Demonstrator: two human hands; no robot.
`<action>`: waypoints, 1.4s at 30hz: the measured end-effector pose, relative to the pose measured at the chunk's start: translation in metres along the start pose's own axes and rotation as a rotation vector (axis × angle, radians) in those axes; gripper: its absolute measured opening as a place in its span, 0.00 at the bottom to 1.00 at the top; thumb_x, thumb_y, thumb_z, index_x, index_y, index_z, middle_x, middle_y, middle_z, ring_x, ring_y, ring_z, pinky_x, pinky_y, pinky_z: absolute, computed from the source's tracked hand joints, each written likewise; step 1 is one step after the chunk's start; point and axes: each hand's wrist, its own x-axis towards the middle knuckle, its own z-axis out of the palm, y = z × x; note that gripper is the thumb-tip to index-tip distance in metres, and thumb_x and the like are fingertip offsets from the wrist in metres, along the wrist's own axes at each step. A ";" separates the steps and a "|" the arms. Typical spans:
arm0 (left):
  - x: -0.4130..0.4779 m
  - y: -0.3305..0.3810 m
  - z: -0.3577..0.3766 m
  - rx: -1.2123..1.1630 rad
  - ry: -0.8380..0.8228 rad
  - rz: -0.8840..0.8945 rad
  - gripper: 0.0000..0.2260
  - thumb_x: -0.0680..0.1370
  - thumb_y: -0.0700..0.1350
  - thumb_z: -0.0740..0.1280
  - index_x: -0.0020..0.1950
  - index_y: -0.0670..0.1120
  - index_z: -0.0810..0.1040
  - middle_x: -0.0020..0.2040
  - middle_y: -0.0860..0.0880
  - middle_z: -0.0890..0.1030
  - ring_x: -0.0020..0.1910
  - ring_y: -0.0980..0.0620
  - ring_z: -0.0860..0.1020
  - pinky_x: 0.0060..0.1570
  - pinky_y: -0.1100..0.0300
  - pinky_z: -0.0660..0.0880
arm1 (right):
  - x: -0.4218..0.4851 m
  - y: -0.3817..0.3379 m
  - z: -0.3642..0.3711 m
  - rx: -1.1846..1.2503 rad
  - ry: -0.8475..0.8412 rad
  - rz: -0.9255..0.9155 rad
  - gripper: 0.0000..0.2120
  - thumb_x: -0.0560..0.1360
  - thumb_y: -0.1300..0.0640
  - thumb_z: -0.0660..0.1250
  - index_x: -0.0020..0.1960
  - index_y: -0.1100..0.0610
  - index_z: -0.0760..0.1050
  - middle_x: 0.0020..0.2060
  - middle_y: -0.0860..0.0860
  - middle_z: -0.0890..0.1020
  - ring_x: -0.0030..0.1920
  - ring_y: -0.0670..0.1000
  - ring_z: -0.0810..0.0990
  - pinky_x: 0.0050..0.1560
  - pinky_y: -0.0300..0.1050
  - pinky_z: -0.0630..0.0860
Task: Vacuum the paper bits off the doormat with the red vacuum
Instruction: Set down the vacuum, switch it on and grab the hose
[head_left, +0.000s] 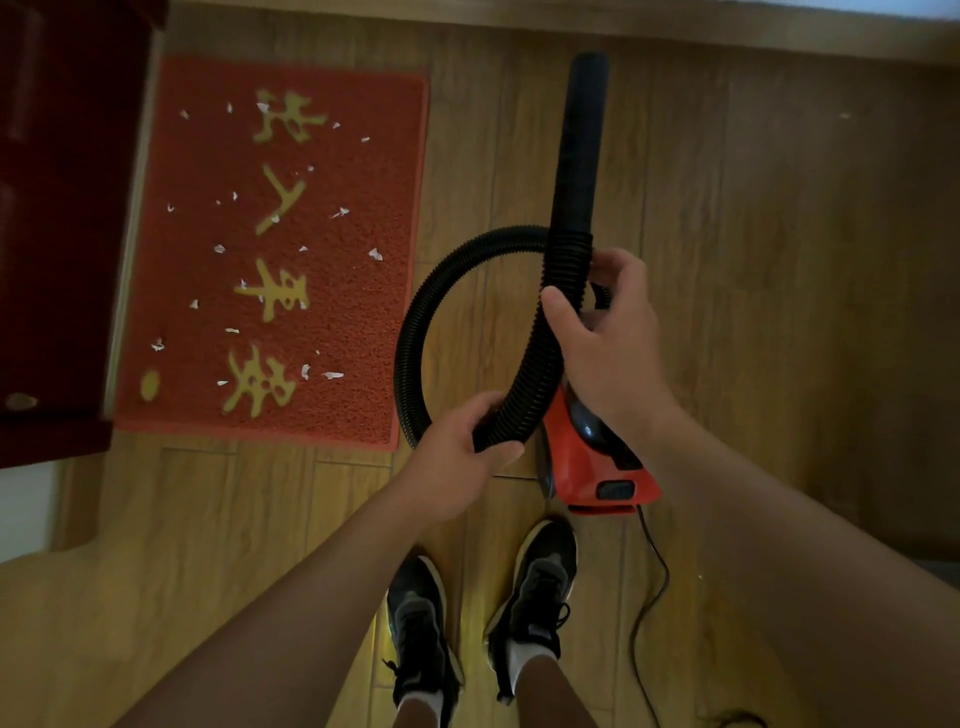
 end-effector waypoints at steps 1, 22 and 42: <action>-0.002 -0.001 -0.002 0.001 0.000 -0.006 0.20 0.79 0.40 0.71 0.62 0.63 0.74 0.57 0.58 0.82 0.59 0.60 0.79 0.61 0.60 0.74 | 0.000 -0.001 0.001 -0.002 -0.010 0.003 0.18 0.79 0.53 0.69 0.65 0.50 0.66 0.57 0.41 0.77 0.46 0.47 0.84 0.48 0.51 0.84; -0.003 0.015 0.009 -0.046 0.214 0.001 0.20 0.77 0.46 0.74 0.68 0.54 0.76 0.50 0.58 0.83 0.46 0.66 0.81 0.44 0.71 0.75 | -0.027 0.020 0.032 -0.124 -0.078 0.035 0.20 0.78 0.52 0.70 0.67 0.50 0.67 0.55 0.40 0.77 0.42 0.42 0.82 0.45 0.38 0.79; 0.004 -0.040 0.043 -0.044 0.181 -0.083 0.13 0.78 0.45 0.72 0.57 0.62 0.78 0.53 0.60 0.84 0.56 0.60 0.81 0.61 0.49 0.78 | -0.071 0.115 0.005 -0.290 -0.126 0.249 0.25 0.79 0.45 0.66 0.72 0.53 0.68 0.68 0.45 0.74 0.48 0.37 0.80 0.47 0.36 0.76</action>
